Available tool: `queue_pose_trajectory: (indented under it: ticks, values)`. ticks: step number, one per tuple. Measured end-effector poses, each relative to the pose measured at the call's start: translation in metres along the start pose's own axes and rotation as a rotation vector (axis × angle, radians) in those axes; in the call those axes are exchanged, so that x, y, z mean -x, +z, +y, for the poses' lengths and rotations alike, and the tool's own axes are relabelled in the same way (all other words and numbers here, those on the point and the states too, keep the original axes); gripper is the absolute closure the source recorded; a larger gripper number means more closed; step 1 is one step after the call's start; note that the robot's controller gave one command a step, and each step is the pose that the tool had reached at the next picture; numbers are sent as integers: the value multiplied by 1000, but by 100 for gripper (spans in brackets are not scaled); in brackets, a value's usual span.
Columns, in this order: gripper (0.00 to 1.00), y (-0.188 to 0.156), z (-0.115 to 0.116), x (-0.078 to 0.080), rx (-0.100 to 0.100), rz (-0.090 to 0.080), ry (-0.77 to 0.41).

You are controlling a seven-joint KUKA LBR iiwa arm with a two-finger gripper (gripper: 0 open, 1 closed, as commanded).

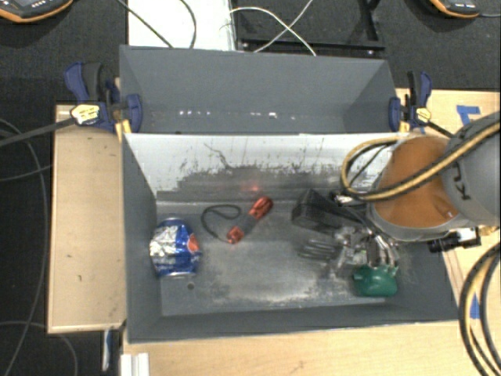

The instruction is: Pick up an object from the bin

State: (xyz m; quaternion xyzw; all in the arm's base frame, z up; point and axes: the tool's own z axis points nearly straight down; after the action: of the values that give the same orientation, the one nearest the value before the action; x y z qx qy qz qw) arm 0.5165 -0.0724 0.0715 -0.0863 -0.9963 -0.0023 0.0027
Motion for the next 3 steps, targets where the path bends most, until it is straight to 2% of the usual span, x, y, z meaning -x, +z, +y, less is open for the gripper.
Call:
queue_pose_trajectory:
  ticks: [3]
  values:
    - [100, -12, 0, -1, -1, 3, -1]
